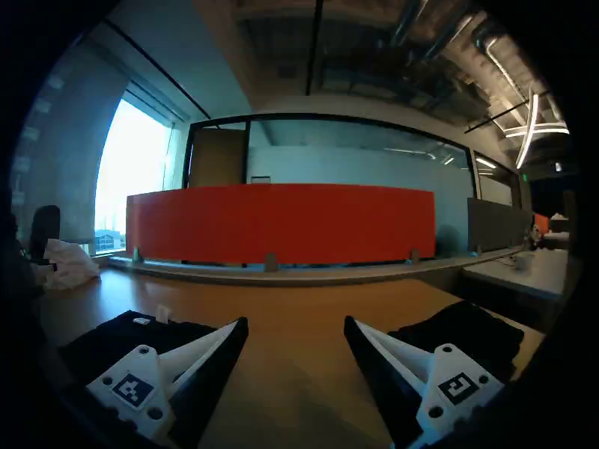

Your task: Fold towel

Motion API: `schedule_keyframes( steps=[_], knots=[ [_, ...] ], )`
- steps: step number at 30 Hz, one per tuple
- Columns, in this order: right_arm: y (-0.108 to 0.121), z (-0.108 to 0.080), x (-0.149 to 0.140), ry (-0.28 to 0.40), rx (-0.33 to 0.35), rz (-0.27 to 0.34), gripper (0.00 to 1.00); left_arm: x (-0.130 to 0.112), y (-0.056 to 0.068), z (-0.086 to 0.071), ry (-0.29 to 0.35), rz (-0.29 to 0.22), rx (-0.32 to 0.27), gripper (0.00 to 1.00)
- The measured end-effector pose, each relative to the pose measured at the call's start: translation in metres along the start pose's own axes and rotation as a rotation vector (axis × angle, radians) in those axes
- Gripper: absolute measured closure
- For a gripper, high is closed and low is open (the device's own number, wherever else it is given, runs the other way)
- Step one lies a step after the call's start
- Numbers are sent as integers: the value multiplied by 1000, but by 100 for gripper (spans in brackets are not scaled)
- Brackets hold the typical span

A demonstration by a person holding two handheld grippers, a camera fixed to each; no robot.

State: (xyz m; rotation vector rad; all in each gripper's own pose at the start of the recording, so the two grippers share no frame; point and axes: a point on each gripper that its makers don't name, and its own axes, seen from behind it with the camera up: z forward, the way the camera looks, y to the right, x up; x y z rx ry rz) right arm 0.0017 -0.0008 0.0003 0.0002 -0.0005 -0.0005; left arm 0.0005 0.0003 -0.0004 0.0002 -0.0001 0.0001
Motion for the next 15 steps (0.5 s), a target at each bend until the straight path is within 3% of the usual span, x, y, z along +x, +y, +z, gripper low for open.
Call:
schedule_keyframes(
  steps=[15],
  knots=[
    [-1,0,1,0,0,0,0,0,0,0,1,0,2,0]
  ],
)
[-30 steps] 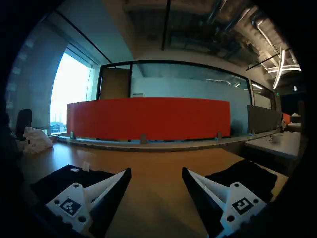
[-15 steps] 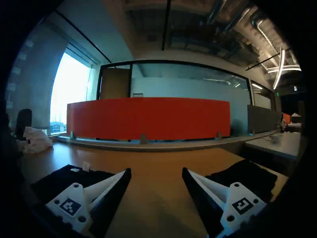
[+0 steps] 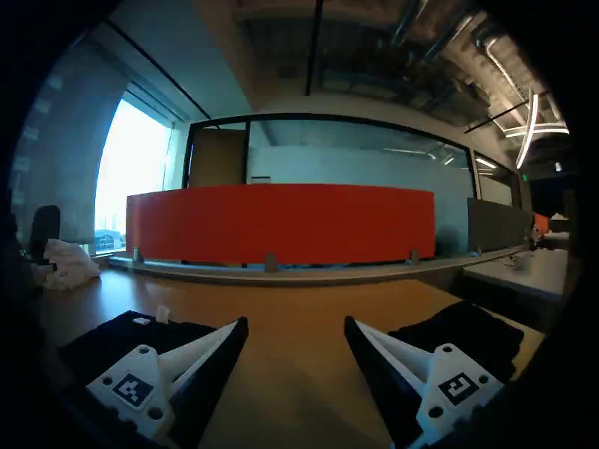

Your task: Fold towel

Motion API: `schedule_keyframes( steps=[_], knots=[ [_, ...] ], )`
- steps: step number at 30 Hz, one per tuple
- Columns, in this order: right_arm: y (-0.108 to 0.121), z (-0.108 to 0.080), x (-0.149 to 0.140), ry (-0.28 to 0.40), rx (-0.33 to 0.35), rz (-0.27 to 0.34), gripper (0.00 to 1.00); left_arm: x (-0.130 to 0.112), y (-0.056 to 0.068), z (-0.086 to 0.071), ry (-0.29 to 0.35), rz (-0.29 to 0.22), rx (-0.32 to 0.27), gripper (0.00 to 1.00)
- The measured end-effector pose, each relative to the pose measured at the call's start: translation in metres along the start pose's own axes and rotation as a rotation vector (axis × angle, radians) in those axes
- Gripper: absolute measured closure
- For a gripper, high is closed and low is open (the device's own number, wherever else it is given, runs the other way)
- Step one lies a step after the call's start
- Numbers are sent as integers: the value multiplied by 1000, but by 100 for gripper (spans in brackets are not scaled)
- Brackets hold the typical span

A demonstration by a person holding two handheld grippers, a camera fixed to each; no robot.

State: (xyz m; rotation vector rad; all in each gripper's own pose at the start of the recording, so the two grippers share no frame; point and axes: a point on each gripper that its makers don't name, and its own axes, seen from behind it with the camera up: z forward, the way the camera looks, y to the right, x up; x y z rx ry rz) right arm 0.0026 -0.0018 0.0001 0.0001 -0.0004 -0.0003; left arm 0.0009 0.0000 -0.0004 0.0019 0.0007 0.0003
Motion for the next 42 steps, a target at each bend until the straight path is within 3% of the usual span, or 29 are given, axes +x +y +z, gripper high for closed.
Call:
schedule_keyframes(
  steps=[14,23,32,42],
  knots=[
    [0,1,8,-24,-5,-25,1,4,-3,-1,-20,0,12,0],
    [-3,0,73,-30,-10,-25,0,75,-1,3,-10,-5,0,0],
    [-10,-4,153,-36,-4,-33,1,155,9,4,-31,11,-42,0],
    [-21,-8,204,-53,19,-65,0,198,23,3,-75,35,-113,0]
  ],
)
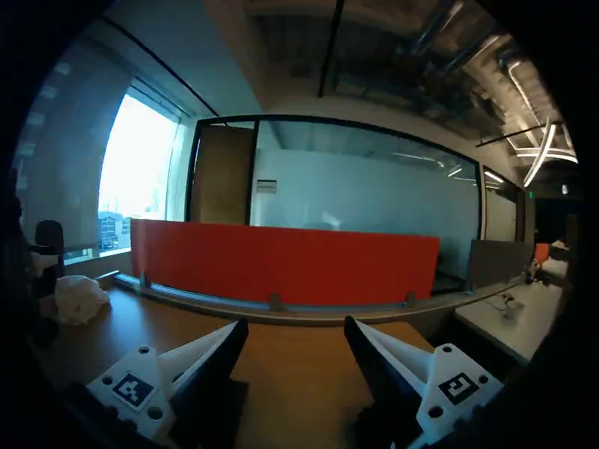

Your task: Fold towel

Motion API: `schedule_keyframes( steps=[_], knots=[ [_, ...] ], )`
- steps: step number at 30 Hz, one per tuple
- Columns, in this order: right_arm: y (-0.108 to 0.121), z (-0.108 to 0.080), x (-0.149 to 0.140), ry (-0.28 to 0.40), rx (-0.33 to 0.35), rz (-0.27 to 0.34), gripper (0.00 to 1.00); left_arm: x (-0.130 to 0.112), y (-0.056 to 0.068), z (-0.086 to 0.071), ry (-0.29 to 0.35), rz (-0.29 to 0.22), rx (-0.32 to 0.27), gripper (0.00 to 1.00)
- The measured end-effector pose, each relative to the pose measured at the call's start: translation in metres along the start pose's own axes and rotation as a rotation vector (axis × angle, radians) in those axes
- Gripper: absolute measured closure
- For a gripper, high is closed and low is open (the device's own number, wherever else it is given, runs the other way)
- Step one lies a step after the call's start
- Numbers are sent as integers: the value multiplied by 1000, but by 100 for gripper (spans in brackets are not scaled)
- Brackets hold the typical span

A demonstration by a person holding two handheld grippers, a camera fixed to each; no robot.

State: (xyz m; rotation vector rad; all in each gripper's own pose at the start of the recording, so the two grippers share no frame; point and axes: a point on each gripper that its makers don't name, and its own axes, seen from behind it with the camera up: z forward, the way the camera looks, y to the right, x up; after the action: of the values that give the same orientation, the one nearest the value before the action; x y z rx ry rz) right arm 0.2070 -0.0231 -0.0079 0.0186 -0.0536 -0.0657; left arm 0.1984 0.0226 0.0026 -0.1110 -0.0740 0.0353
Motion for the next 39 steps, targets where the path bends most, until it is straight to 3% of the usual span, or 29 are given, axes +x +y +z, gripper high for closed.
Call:
schedule_keyframes(
  steps=[5,11,20,29,39],
  knots=[
    [-9,-2,9,-26,32,-20,1,6,5,-1,-32,22,-41,0],
    [-27,-2,0,-92,109,-80,0,-5,18,-2,-103,59,-115,0],
    [-56,-6,-26,-205,254,-133,0,-42,35,-10,-231,71,-209,0],
    [-76,-9,-52,-272,349,-157,0,-68,45,-15,-286,79,-253,0],
    [-89,-18,-106,-354,420,-196,0,-114,60,-23,-356,106,-284,0]
  ],
)
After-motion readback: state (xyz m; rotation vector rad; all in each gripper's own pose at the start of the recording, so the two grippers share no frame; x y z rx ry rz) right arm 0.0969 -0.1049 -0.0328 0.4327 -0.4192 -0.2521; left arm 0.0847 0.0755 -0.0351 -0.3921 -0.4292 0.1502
